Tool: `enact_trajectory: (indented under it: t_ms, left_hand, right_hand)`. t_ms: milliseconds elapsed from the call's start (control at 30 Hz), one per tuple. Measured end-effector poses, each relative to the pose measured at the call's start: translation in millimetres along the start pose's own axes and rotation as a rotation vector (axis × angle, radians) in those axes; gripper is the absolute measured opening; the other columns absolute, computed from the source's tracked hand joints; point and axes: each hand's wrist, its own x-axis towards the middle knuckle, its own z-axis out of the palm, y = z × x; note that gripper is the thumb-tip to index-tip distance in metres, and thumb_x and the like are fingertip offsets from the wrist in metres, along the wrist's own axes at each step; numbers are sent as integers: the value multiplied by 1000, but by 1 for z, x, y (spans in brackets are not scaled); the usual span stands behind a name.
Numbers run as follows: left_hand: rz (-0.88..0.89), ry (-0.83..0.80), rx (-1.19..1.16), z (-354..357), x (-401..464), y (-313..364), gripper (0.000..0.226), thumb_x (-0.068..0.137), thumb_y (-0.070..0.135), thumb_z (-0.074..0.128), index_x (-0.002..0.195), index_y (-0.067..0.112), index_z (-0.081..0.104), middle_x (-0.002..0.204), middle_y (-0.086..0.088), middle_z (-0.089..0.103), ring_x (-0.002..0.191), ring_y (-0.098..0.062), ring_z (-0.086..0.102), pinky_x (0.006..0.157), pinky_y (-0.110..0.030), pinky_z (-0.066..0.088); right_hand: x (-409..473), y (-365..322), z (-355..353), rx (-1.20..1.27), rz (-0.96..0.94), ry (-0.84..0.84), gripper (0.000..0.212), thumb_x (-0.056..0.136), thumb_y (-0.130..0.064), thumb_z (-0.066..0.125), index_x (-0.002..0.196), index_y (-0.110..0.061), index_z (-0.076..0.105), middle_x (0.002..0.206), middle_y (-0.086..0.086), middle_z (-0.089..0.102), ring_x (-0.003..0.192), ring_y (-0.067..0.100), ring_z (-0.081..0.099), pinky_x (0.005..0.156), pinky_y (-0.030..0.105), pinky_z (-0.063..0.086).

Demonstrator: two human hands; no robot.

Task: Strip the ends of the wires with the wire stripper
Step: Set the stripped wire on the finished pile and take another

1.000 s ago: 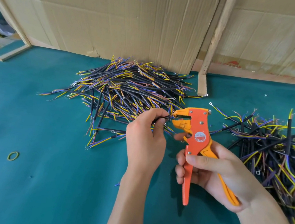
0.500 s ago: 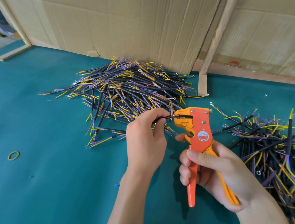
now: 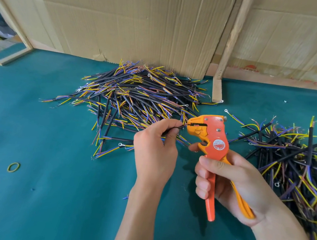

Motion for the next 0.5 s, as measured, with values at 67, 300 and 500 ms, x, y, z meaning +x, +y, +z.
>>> enact_trajectory:
  t_ms: [67, 300, 500]
  left_hand:
    - [-17, -6, -7, 0, -1, 1, 23, 87, 1, 72, 88, 22, 80, 76, 22, 71, 73, 3, 65, 69, -9, 46]
    - [-51, -13, -56, 3, -2, 6, 23, 87, 2, 72, 88, 24, 79, 77, 22, 72, 71, -3, 67, 70, -19, 52]
    - [-110, 67, -80, 3, -2, 4, 16, 88, 6, 72, 90, 20, 79, 73, 14, 73, 67, -4, 68, 72, -30, 56]
  right_hand:
    - [2, 2, 1, 10, -15, 65, 36, 80, -9, 78, 113, 2, 68, 63, 6, 42, 43, 16, 39, 41, 27, 37]
    - [1, 7, 10, 36, -51, 107, 19, 72, -23, 85, 76, -9, 73, 54, 2, 36, 34, 12, 31, 34, 20, 30]
    - [2, 6, 0, 97, -90, 122, 34, 71, -9, 83, 102, 2, 74, 86, 25, 65, 71, 38, 66, 66, 46, 59]
